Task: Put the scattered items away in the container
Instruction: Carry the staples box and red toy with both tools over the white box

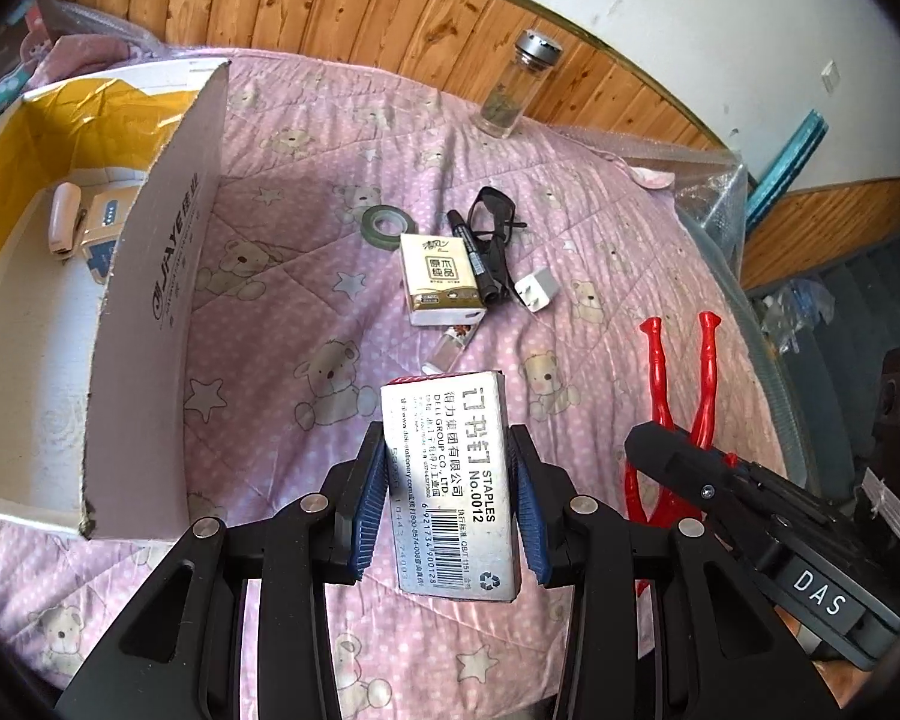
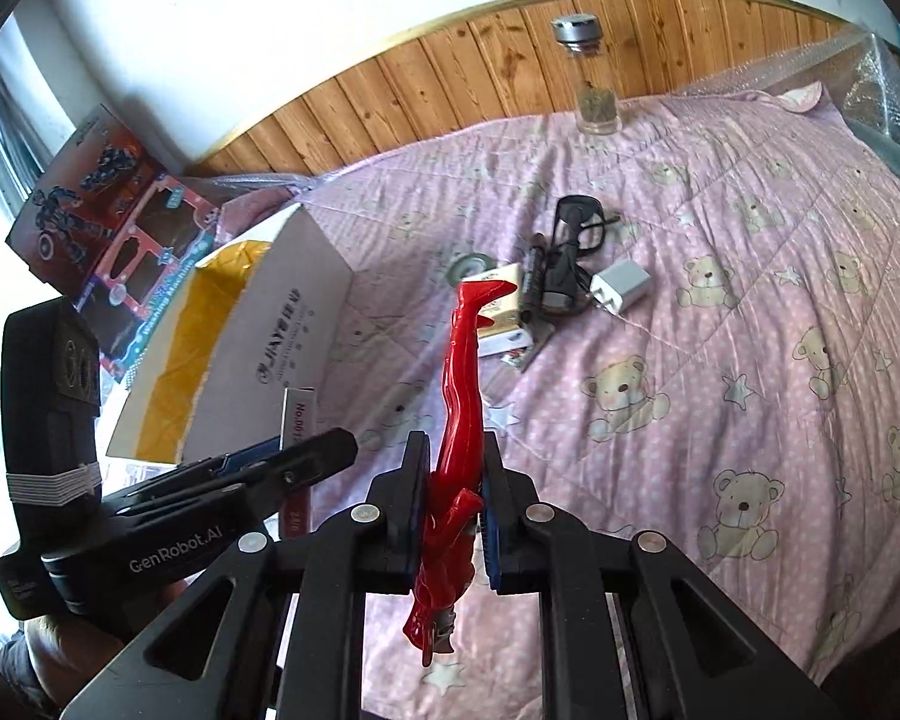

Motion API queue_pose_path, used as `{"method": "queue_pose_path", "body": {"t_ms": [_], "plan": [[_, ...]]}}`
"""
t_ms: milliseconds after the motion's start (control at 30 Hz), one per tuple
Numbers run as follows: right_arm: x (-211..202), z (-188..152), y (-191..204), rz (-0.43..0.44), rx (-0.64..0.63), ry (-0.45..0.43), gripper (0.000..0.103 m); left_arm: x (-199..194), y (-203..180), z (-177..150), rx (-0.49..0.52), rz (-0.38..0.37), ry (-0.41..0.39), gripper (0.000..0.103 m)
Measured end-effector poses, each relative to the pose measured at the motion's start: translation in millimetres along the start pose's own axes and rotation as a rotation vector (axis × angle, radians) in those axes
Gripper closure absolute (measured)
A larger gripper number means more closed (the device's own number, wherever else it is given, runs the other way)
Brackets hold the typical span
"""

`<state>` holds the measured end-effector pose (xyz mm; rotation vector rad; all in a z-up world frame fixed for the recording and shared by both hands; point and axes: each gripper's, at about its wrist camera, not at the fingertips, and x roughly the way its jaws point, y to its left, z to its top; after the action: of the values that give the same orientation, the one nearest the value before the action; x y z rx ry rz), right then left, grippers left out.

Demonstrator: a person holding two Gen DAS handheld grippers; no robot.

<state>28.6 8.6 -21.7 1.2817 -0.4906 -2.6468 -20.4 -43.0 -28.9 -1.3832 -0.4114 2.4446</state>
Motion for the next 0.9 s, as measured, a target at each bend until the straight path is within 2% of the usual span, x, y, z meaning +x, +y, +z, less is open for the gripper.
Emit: {"method": "queue_pose_path", "body": {"t_ms": [200, 633, 900], "plan": [[-14.7, -5.0, 20.1, 0.027, -0.021, -0.018, 0.087, -22.7, 7.7, -6.1, -0.032, -0.030, -0.026, 0.063], [-30.6, -8.9, 50.6, 0.098, -0.054, -0.039, 0.087, -56.9, 22.2, -16.3, -0.070, -0.048, -0.078, 0.063], [-34.1, -2.0, 77.5, 0.125, -0.094, -0.044, 0.087, -87.7, 36.1, -7.3, -0.107, -0.082, -0.140, 0.063]]}}
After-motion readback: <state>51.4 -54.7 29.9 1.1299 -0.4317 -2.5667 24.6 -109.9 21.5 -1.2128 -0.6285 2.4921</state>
